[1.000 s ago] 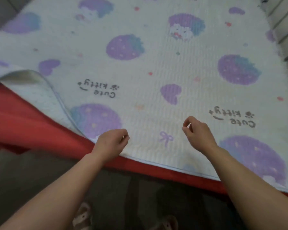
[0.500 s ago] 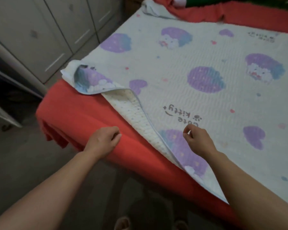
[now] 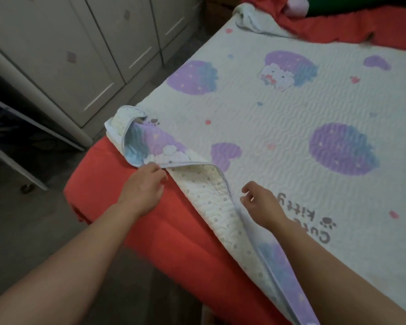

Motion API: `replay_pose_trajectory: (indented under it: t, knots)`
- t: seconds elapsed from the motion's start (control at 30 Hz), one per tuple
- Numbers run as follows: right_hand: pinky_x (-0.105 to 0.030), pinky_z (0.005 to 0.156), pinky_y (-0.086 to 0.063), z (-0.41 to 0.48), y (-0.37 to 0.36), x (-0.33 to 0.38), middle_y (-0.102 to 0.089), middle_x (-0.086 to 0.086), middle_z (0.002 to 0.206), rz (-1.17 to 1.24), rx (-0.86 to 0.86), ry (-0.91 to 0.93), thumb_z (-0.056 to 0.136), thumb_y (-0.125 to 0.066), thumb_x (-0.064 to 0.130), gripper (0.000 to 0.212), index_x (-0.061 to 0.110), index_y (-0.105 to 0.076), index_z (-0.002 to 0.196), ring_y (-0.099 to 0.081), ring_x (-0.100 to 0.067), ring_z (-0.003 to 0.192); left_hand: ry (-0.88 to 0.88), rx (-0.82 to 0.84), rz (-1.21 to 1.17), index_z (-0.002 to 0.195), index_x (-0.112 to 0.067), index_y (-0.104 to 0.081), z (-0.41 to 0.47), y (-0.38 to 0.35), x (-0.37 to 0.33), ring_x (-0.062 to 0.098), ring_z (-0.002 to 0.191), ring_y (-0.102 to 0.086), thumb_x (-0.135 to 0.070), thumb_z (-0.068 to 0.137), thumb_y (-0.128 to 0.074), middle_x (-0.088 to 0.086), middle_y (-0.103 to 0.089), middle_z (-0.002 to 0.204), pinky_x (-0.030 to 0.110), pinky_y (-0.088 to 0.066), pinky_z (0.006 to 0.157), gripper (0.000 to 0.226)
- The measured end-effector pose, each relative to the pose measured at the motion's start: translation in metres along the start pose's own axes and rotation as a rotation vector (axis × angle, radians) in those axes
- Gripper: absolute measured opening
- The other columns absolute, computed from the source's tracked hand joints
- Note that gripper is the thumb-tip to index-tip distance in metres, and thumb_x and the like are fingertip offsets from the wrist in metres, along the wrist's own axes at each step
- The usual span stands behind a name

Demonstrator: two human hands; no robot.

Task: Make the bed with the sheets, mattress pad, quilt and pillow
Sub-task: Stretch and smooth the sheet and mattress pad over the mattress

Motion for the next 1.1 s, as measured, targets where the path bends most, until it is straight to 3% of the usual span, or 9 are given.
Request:
replay_pose_trajectory:
  t: [0.07, 0.17, 0.33, 0.43, 0.6, 0.7, 0.83, 0.93, 1.1]
  knots:
    - [-0.028, 0.084, -0.044, 0.022, -0.008, 0.009, -0.055, 0.002, 0.117, 0.025, 0.035, 0.006, 0.094, -0.055, 0.027, 0.032, 0.018, -0.049, 0.124, -0.056, -0.015, 0.103, 0.072, -0.049, 0.051, 0.105, -0.011, -0.067, 0.021, 0.000, 0.013, 0.036, 0.118, -0.047, -0.008, 0.077, -0.063, 0.014, -0.050, 0.129, 0.047, -0.046, 0.090, 0.028]
    - [-0.035, 0.095, -0.046, 0.052, -0.021, 0.026, -0.047, -0.002, 0.132, 0.038, 0.066, -0.006, 0.092, -0.058, 0.027, 0.049, 0.017, -0.039, 0.136, -0.053, -0.020, 0.114, 0.240, -0.081, 0.107, 0.121, -0.023, -0.061, 0.042, 0.000, 0.030, 0.041, 0.142, -0.011, -0.009, 0.080, -0.061, 0.020, -0.015, 0.154, 0.055, -0.028, 0.105, 0.043]
    - [-0.039, 0.091, -0.046, 0.087, -0.042, 0.054, -0.048, -0.006, 0.127, -0.025, 0.100, 0.018, 0.090, -0.060, 0.028, 0.053, 0.014, -0.036, 0.134, -0.053, -0.025, 0.110, 0.472, 0.032, 0.128, 0.143, -0.036, -0.033, 0.070, -0.001, 0.069, 0.040, 0.142, 0.017, -0.031, 0.089, -0.056, 0.019, 0.023, 0.154, 0.054, -0.014, 0.112, 0.059]
    - [-0.036, 0.081, -0.048, 0.101, -0.050, 0.071, -0.054, -0.001, 0.113, -0.052, 0.058, -0.055, 0.089, -0.056, 0.027, 0.043, 0.018, -0.041, 0.128, -0.058, -0.023, 0.098, 0.540, 0.135, 0.068, 0.147, -0.024, -0.024, 0.083, -0.001, 0.088, 0.038, 0.144, 0.006, -0.038, 0.092, -0.050, 0.019, 0.014, 0.155, 0.052, -0.013, 0.113, 0.062]
    - [-0.028, 0.055, -0.031, 0.096, -0.062, 0.103, -0.054, 0.001, 0.080, -0.173, -0.074, -0.041, 0.088, -0.052, 0.015, 0.006, 0.016, -0.051, 0.094, -0.051, -0.021, 0.072, 0.343, 0.005, -0.024, 0.127, 0.005, -0.040, 0.090, 0.015, 0.121, 0.041, 0.118, -0.042, -0.022, 0.088, -0.059, 0.025, -0.040, 0.130, 0.047, -0.037, 0.100, 0.051]
    - [-0.029, 0.057, -0.033, 0.078, -0.072, 0.128, -0.049, 0.005, 0.068, -0.172, -0.049, -0.024, 0.085, -0.058, 0.018, 0.022, 0.024, -0.042, 0.071, -0.050, -0.020, 0.069, 0.272, -0.072, -0.014, 0.120, 0.008, -0.044, 0.085, 0.039, 0.150, 0.043, 0.109, -0.046, -0.008, 0.082, -0.062, 0.029, -0.045, 0.121, 0.044, -0.037, 0.094, 0.045]
    - [-0.030, 0.064, -0.039, 0.044, -0.098, 0.183, -0.054, 0.009, 0.071, -0.192, 0.234, -0.002, 0.083, -0.066, 0.033, 0.032, 0.029, -0.043, 0.061, -0.054, -0.016, 0.075, 0.241, -0.165, -0.117, 0.118, 0.009, -0.046, 0.062, 0.069, 0.200, 0.048, 0.099, -0.049, 0.012, 0.070, -0.053, 0.031, -0.043, 0.118, 0.048, -0.040, 0.089, 0.049]
    - [-0.030, 0.061, -0.033, 0.020, -0.134, 0.222, -0.050, 0.008, 0.073, -0.312, 0.396, 0.072, 0.086, -0.062, 0.036, 0.030, 0.024, -0.043, 0.068, -0.050, -0.018, 0.077, 0.285, -0.132, -0.172, 0.122, 0.007, -0.042, 0.034, 0.079, 0.240, 0.048, 0.097, -0.049, 0.015, 0.067, -0.053, 0.030, -0.040, 0.119, 0.047, -0.041, 0.086, 0.056]
    - [-0.029, 0.070, -0.033, 0.005, -0.169, 0.242, -0.062, -0.006, 0.103, -0.441, 0.380, 0.080, 0.088, -0.057, 0.034, 0.018, 0.022, -0.045, 0.084, -0.056, -0.028, 0.096, 0.452, -0.044, -0.306, 0.135, 0.004, -0.034, 0.020, 0.071, 0.276, 0.043, 0.111, -0.045, 0.010, 0.073, -0.057, 0.026, -0.033, 0.131, 0.039, -0.039, 0.097, 0.066]
Point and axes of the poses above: each hand's wrist, its own z-axis towards the middle knuckle, its own y-axis out of the back of the hand, x = y × z, the point moved 1 cm from there along z, towards the middle knuckle
